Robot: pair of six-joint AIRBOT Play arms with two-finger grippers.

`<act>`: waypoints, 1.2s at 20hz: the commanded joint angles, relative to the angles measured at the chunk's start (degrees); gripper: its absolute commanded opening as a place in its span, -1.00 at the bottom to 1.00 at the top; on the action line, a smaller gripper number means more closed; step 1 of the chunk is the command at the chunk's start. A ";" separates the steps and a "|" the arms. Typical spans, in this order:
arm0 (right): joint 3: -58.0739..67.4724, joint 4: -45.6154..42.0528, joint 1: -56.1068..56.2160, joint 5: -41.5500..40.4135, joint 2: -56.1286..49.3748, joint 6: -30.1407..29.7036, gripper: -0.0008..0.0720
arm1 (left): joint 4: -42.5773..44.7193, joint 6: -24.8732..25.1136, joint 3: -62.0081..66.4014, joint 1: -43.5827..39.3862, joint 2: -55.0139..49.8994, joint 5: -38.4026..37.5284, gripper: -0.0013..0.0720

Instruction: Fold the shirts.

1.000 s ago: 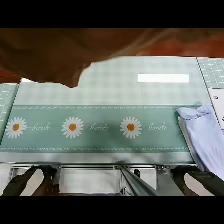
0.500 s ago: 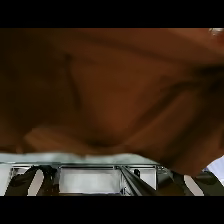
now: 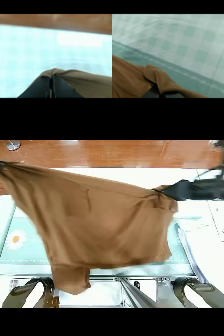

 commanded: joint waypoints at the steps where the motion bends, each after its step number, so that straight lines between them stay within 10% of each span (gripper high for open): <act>1: 2.86 3.69 1.99 -12.46 -17.38 -3.37 -0.89 | -0.57 0.02 -3.85 -2.05 -11.76 9.05 -0.90; 7: 28.63 11.72 2.08 -12.55 -45.22 4.09 -0.89 | -15.93 0.02 -3.80 -4.48 -28.02 19.58 -0.89; 8: 32.33 12.37 1.68 -11.54 -47.78 5.86 -0.47 | -17.35 0.07 -3.63 -4.39 -29.33 19.41 -0.83; 9: 34.95 13.00 0.96 -10.05 -49.22 7.52 0.48 | -17.51 0.04 -3.23 -4.09 -30.10 18.23 -0.16; 10: 36.68 13.33 -0.28 -7.65 -49.53 7.54 0.75 | -17.29 0.46 -2.56 -3.28 -30.36 15.67 0.94; 17: 34.12 -9.88 -18.69 27.76 -40.11 7.89 0.74 | -9.20 1.66 -7.02 13.07 -27.47 -12.70 0.96; 24: -12.92 0.50 -30.38 6.49 -8.76 -3.08 0.74 | -10.47 3.15 -38.56 26.08 -15.26 -10.29 0.96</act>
